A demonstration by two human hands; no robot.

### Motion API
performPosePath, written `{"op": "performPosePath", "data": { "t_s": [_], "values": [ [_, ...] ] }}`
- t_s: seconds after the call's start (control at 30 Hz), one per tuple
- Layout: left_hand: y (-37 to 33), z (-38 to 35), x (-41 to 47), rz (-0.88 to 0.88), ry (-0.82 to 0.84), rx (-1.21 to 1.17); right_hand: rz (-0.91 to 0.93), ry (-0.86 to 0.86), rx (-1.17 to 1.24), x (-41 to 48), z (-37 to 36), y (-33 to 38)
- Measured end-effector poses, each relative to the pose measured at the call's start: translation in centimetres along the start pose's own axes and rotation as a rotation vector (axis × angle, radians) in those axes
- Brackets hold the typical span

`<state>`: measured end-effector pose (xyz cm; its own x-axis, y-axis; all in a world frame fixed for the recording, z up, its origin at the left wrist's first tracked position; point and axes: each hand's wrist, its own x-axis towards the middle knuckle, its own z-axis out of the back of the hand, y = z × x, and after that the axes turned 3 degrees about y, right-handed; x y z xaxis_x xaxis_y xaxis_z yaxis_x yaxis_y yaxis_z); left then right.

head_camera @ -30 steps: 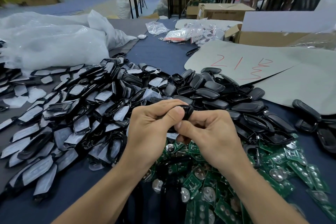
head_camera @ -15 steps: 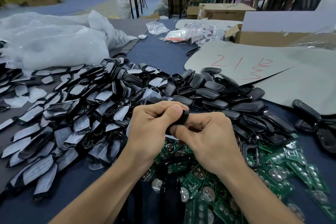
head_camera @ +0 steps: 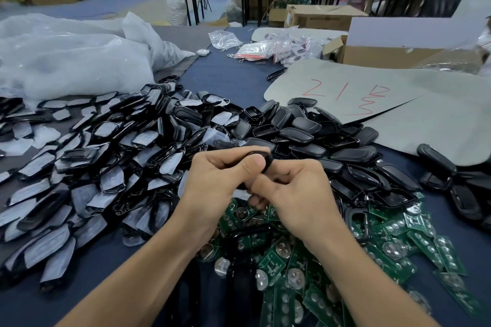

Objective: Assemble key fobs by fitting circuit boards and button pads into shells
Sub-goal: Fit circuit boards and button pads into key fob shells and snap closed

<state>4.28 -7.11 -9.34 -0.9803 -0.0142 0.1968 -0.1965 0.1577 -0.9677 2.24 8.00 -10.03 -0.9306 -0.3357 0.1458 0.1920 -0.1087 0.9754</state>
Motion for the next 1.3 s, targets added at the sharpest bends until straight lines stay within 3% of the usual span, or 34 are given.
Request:
{"op": "performPosePath", "data": {
  "t_s": [0.13,0.33,0.53,0.67,0.8,0.83,0.9,0.97,1.03,1.2,1.3],
  "values": [
    [0.1,0.3,0.3,0.021,0.025,-0.024,-0.048,0.024,0.258,0.4,0.4,0.2],
    [0.2,0.2,0.0,-0.070,-0.038,0.085,-0.028,0.039,0.214,0.4,0.4,-0.1],
    [0.2,0.1,0.1,-0.041,-0.029,0.093,-0.047,0.070,0.249,0.4,0.4,-0.1],
    [0.3,0.1,0.2,0.034,-0.132,0.032,-0.159,0.135,0.271,1.0,2.3,0.8],
    [0.1,0.7,0.5,-0.015,-0.249,0.083,-0.067,0.022,0.870,1.2,6.7,1.7],
    [0.1,0.6,0.7,-0.028,-0.269,0.088,-0.054,-0.035,0.891,1.2,7.0,1.7],
    [0.3,0.5,0.8,-0.052,-0.287,0.145,-0.033,-0.206,0.578,1.4,6.4,1.1],
    [0.6,0.6,0.8,-0.077,-0.290,0.253,-0.035,-0.371,-0.089,1.5,5.2,0.6],
    [0.9,0.9,0.6,-0.089,-0.288,0.383,-0.060,-0.297,-0.572,1.6,4.8,0.0],
    [1.0,0.9,0.4,-0.096,-0.266,0.572,-0.203,-0.002,-1.008,1.5,4.5,-0.7],
    [0.9,0.8,0.2,-0.110,-0.238,0.688,-0.171,-0.092,-0.902,1.5,4.4,-0.8]
  ]
}}
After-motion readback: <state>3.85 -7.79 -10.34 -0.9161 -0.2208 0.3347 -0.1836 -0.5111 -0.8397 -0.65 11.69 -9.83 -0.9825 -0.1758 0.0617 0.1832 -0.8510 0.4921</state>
